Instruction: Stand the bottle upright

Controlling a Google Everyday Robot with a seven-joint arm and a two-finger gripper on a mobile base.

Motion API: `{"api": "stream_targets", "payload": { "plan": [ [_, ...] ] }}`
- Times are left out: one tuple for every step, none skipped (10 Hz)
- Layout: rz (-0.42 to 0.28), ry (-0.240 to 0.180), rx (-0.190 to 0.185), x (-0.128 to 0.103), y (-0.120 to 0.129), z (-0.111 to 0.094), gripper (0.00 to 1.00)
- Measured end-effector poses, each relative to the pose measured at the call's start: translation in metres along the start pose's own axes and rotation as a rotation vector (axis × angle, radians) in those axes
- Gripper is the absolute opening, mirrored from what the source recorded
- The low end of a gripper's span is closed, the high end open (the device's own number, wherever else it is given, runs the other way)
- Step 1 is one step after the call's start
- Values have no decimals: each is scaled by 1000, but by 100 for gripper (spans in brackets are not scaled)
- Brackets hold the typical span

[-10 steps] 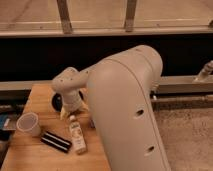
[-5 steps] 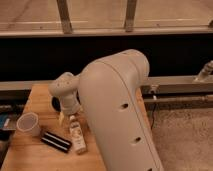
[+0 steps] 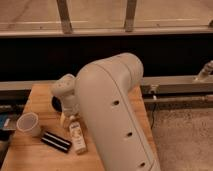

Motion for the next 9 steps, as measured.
{"api": "stream_targets", "payload": {
  "plan": [
    [5, 2, -9, -1, 0, 2, 80],
    [10, 5, -17, -1, -1, 3, 80],
    [13, 9, -23, -2, 0, 4, 80],
    [12, 10, -25, -2, 1, 4, 80],
    [10, 12, -28, -2, 3, 4, 80],
    [11, 11, -28, -2, 3, 3, 80],
    [13, 11, -29, -2, 2, 2, 80],
    [12, 11, -30, -2, 3, 2, 80],
    [11, 12, -31, -2, 4, 2, 80]
  ]
}}
